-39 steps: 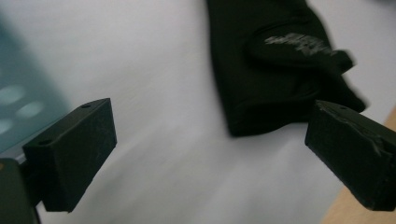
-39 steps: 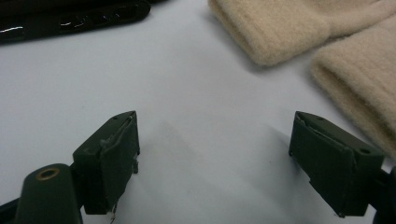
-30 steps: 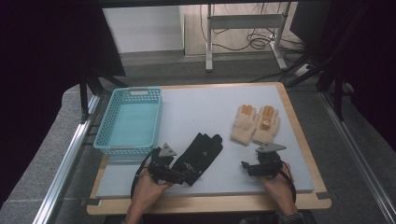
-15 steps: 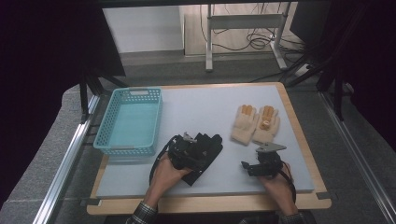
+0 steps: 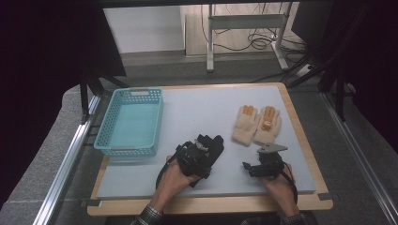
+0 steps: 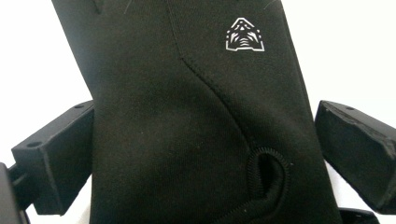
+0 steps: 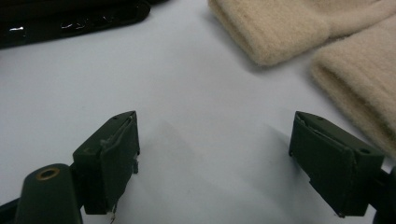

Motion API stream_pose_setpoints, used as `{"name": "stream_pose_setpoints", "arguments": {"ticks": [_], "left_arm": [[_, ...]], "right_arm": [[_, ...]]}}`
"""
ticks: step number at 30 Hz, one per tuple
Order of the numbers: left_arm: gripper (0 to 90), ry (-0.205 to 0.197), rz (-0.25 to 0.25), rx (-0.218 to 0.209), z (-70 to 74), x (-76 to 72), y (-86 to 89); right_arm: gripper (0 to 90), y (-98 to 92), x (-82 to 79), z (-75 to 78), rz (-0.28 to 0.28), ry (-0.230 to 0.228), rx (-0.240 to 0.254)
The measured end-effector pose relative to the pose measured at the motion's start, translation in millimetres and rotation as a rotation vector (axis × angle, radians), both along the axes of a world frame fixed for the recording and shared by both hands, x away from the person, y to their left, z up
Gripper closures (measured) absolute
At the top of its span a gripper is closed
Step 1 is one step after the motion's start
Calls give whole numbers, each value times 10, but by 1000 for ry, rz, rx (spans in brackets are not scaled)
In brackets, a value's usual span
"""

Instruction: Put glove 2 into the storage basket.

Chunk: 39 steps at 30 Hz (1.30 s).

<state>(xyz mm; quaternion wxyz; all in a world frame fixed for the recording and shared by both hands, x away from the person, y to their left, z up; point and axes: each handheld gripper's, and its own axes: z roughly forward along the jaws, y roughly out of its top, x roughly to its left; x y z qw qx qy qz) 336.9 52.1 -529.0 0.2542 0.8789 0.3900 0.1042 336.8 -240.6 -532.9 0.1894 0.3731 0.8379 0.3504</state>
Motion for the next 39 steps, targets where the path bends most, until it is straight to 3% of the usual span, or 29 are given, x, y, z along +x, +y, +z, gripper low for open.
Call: {"name": "stream_pose_setpoints", "arguments": {"ticks": [1, 2, 11, 15, 18, 23, 27, 39], "left_arm": [[0, 0, 0, 0, 0, 0, 0], [9, 29, 27, -23, -5, 33, 43], [324, -6, 66, -41, 59, 32, 174], [537, -24, 64, -28, 81, 15, 191], [616, -47, 59, -15, 94, 10, 208], [641, -32, 65, -67, 129, 42, 270], [637, -57, 77, -92, 258, 74, 330], [631, -69, 110, -113, 571, 241, 495]], "right_arm": [[158, 0, 0, 0, 0, 0, 0], [158, 0, 0, 0, 0, -1, 0], [158, 1, -2, 0, -2, 1, 0], [158, 1, -1, -1, -1, 0, -1], [158, 1, -2, -1, -1, 0, -1], [158, 1, -2, -1, -1, 0, -1], [158, 1, -2, -1, -1, 0, -1], [158, 0, -3, -1, -1, -2, -2]]}}
